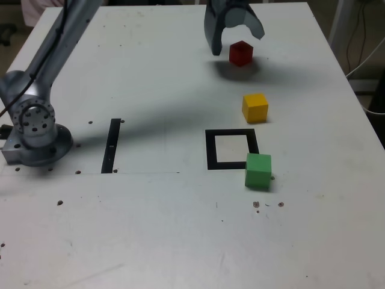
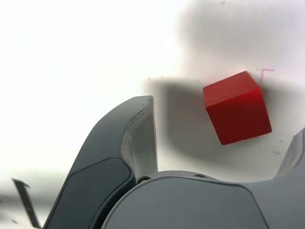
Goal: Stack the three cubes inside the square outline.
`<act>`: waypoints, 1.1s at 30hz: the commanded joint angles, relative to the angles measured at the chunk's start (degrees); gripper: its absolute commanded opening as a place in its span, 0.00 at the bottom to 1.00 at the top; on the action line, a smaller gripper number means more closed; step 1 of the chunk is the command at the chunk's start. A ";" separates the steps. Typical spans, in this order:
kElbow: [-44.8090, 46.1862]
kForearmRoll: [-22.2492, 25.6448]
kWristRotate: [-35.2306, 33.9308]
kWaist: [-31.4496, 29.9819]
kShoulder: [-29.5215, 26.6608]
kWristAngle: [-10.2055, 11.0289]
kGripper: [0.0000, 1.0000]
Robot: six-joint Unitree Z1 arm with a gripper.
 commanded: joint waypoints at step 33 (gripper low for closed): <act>-1.19 -5.52 -8.31 -0.69 4.98 0.81 0.75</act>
